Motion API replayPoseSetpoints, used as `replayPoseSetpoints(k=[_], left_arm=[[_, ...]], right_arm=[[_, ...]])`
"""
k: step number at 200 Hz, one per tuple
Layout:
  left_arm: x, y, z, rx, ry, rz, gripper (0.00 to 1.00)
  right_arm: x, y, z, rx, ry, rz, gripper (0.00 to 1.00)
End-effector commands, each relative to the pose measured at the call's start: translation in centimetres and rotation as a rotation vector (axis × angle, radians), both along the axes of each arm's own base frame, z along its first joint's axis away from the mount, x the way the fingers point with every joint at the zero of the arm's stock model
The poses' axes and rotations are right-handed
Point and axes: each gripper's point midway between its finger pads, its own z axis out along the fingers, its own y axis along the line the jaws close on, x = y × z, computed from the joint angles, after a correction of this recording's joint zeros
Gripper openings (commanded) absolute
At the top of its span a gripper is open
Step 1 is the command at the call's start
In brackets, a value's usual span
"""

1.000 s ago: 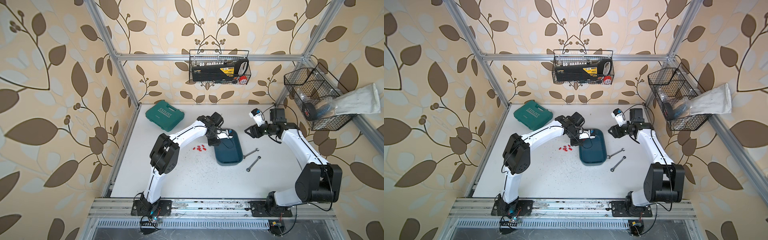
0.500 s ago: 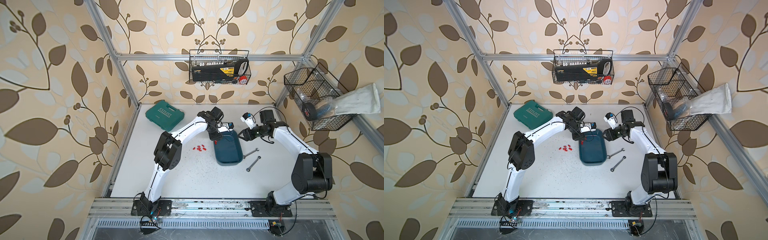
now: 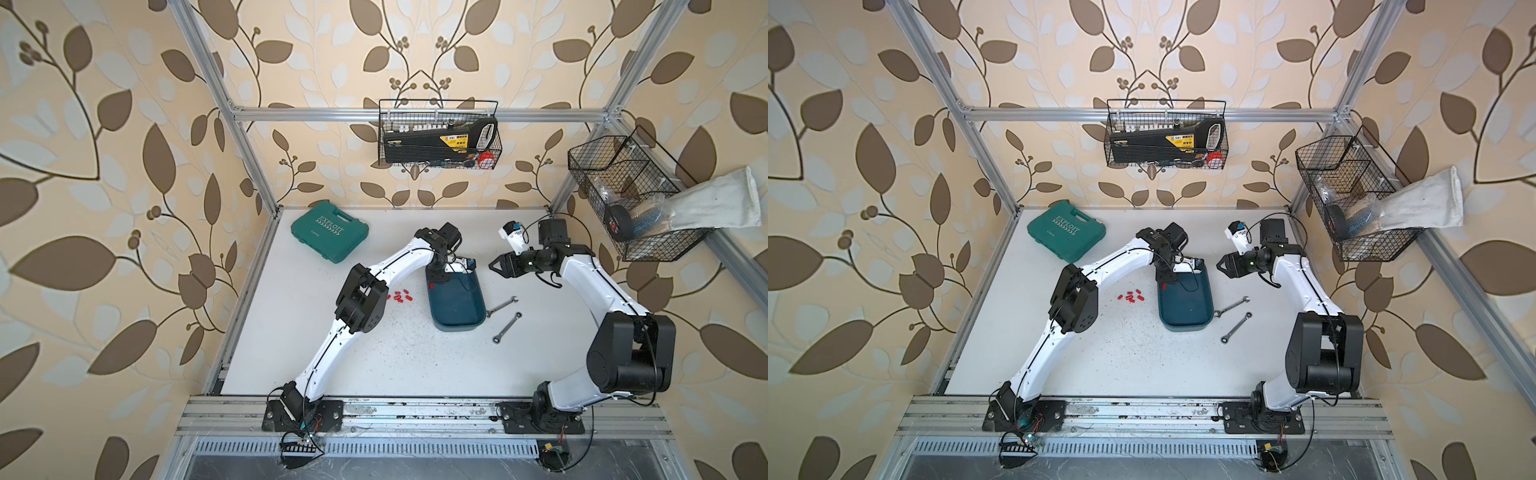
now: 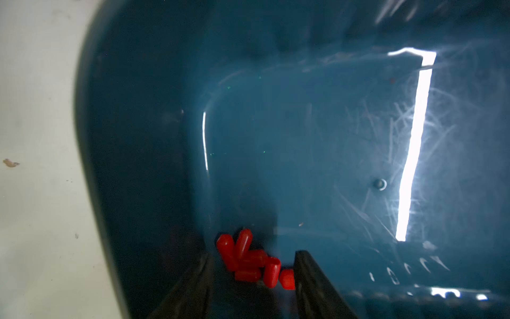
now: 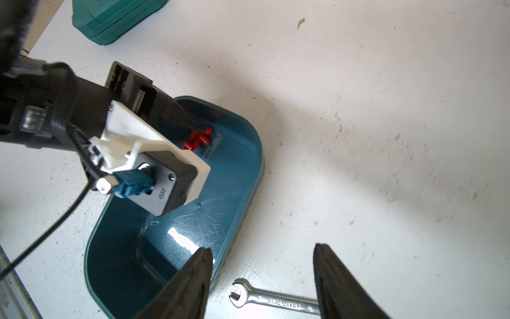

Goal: Take the screw protection sleeves out of the storage box
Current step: Pick up the screw protection sleeve from the storage box.

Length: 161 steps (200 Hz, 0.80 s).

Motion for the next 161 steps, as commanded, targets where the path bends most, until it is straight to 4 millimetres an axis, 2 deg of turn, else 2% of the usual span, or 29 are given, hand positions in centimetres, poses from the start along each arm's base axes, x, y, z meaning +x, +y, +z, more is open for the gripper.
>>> replayPoseSetpoints(k=[1,37,92,130,161], left_arm=[[0.5,-0.2,0.5,0.038,-0.053,-0.053,0.51],[1.2,0.0,-0.6,0.076,-0.078,-0.074,0.50],[1.1,1.1,-2.0,0.156,-0.083,-0.114,0.45],[0.9,2.2,-3.0,0.227,-0.081,-0.152,0.38],[0.9,2.4,-3.6,0.250,-0.083,-0.171,0.27]], right_arm=[[-0.6,0.1,0.4,0.021,-0.005,-0.003,0.62],[-0.8,0.2,0.3,0.037,-0.002,-0.002,0.62],[-0.8,0.1,0.4,0.041,-0.007,-0.003,0.62],[-0.8,0.1,0.3,0.046,-0.005,-0.007,0.62],[-0.9,0.1,0.4,0.049,-0.008,-0.008,0.62]])
